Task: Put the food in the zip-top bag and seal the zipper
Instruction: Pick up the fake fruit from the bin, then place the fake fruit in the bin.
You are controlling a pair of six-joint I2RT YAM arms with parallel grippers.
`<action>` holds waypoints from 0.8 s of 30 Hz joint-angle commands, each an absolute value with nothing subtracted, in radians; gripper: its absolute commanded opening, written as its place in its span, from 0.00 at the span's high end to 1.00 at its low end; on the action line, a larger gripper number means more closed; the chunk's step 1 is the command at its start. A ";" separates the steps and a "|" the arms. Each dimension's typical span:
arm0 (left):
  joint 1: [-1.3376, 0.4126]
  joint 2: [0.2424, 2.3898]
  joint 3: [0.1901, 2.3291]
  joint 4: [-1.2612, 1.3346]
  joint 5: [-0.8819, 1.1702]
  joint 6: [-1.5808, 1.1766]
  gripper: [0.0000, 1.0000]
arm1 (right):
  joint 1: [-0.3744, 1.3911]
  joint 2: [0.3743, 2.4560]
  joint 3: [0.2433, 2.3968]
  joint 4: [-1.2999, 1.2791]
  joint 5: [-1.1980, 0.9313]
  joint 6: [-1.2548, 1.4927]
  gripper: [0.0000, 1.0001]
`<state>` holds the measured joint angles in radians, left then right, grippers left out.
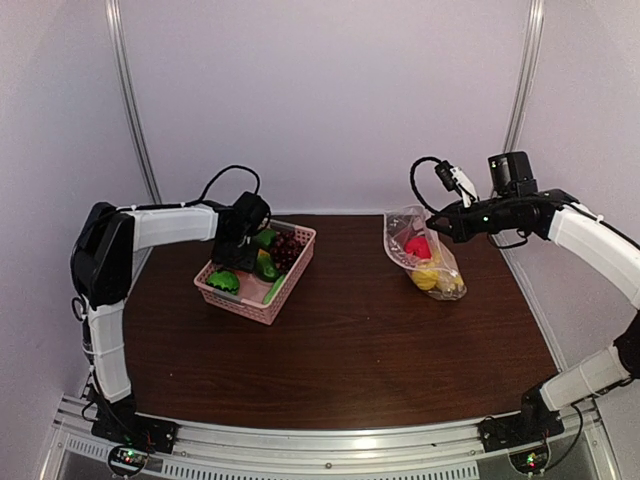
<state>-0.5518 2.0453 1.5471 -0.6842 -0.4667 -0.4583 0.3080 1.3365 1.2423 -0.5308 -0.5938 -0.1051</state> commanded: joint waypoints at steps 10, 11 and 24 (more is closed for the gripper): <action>-0.653 1.654 1.494 -0.518 -0.142 -0.404 0.52 | 0.311 1.328 1.237 -0.526 -0.568 -0.107 1.00; -0.671 1.638 1.488 -0.484 -0.098 -0.403 0.52 | 0.311 1.333 1.245 -0.531 -0.570 -0.105 1.00; -0.907 1.726 1.526 -0.039 0.339 -0.492 0.53 | 0.337 1.387 1.339 -0.589 -0.600 -0.080 1.00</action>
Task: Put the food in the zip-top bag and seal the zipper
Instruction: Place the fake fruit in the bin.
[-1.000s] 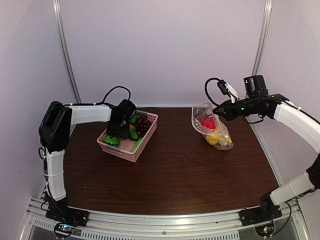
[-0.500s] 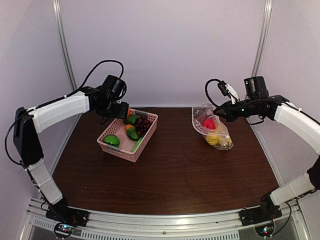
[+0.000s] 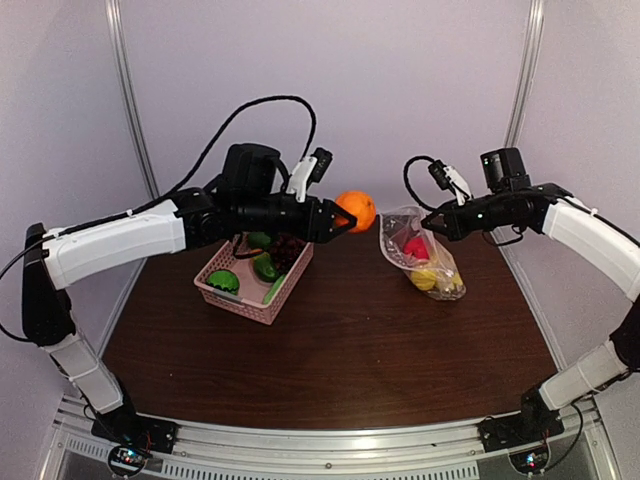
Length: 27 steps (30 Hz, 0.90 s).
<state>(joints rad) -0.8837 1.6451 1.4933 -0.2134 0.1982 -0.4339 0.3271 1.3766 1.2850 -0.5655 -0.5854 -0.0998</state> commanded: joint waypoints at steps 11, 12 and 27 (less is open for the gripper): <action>-0.957 2.009 1.753 -0.032 0.346 -0.646 0.54 | 0.342 1.385 1.394 -0.610 -0.674 -0.034 1.00; -0.957 2.036 1.792 -0.056 0.336 -0.655 0.52 | 0.343 1.383 1.393 -0.610 -0.676 -0.035 1.00; -0.956 2.029 1.971 -0.297 0.275 -0.541 0.10 | 0.330 1.368 1.406 -0.624 -0.668 -0.041 1.00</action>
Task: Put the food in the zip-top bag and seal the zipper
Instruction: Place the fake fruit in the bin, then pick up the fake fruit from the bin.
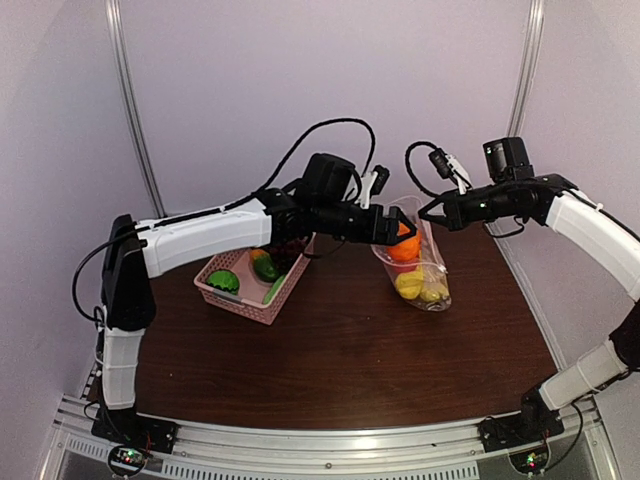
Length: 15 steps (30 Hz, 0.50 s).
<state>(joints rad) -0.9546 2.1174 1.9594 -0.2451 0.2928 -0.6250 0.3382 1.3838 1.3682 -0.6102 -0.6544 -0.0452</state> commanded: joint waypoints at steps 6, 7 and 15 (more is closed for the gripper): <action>-0.953 1.808 1.818 -0.319 0.145 -0.400 0.06 | 0.292 1.411 1.414 -0.615 -0.683 -0.025 1.00; -0.948 1.777 1.788 -0.326 0.105 -0.382 0.06 | 0.285 1.417 1.411 -0.607 -0.702 -0.017 1.00; -0.827 1.593 1.523 -0.530 -0.110 -0.417 0.05 | 0.213 1.428 1.615 -0.721 -0.656 -0.096 1.00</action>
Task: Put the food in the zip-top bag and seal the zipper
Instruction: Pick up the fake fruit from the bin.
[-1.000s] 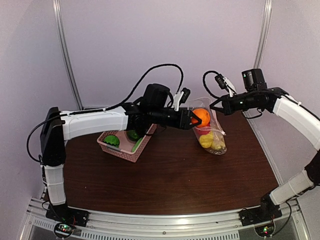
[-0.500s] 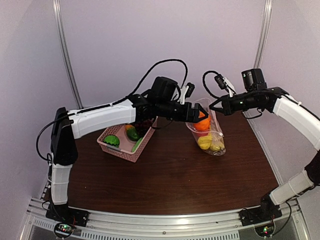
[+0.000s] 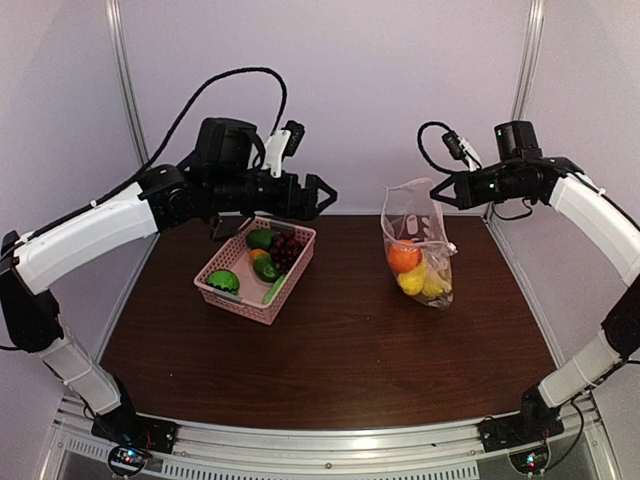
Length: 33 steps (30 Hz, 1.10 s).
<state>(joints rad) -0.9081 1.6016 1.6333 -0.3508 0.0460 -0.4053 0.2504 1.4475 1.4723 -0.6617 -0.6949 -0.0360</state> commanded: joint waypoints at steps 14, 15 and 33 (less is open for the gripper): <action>-0.675 1.621 1.333 -0.875 -0.366 -0.531 0.19 | 0.221 1.396 1.414 -0.645 -0.587 -0.123 1.00; -0.673 1.640 1.336 -0.880 -0.371 -0.528 0.19 | 0.221 1.397 1.415 -0.653 -0.594 -0.126 1.00; -0.588 1.932 1.457 -0.844 -0.493 -0.484 0.19 | 0.233 1.350 1.350 -0.635 -0.620 -0.112 1.00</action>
